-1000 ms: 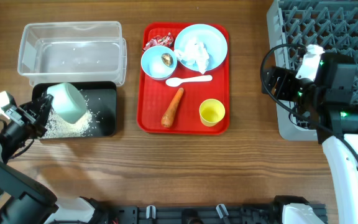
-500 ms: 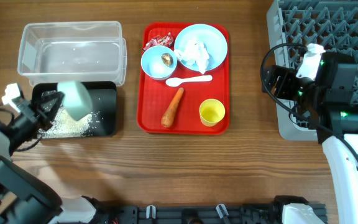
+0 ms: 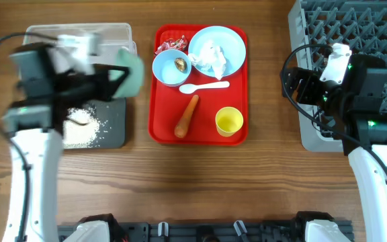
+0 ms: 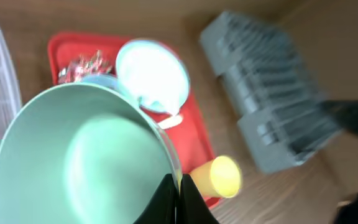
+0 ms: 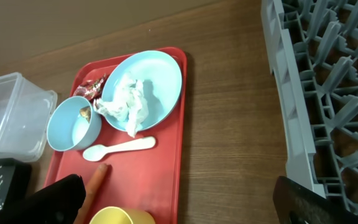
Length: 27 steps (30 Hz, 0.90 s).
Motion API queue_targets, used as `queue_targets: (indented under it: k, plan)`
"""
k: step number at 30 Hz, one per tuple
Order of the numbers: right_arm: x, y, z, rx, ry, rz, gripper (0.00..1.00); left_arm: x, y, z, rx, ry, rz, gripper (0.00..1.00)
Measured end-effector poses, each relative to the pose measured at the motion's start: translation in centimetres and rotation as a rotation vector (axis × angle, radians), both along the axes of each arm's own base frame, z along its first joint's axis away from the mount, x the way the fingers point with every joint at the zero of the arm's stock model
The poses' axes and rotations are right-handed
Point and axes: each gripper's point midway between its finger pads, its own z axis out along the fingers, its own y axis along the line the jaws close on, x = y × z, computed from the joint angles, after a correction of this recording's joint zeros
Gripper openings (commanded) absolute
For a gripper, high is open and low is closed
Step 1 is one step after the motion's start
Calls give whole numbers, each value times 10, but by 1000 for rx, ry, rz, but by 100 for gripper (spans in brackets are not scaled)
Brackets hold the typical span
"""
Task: Sort waste into correct bins and load items into the dishwasher rack
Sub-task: 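Return the emptied green bowl to the red tray with left gripper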
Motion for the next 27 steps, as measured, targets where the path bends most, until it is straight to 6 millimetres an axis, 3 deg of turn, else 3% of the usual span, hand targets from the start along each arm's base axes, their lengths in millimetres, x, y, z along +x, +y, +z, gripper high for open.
queue_targets:
  k: [3,6,12,17,22,24,26,27]
  plan:
    - [0,0,0,0,0,0,100,3,-39,-25,119,38,-27,4]
    - [0,0,0,0,1,0,100,7,-65,-58,238,96,-14,4]
    - [-1,0,-2,0,8,0,100,19,-89,-132,426,206,27,4]
    - [-2,0,-2,0,11,0,100,22,-100,-177,502,265,20,4]
    - [-2,0,-3,1,16,0,100,20,-104,-192,530,288,12,4]
    - [-2,0,-3,1,16,0,100,20,-105,-191,527,287,22,17]
    - [-2,0,-3,1,16,0,100,19,-107,-191,526,289,24,46]
    - [-2,0,-3,1,16,0,100,18,-110,-191,525,289,24,56]
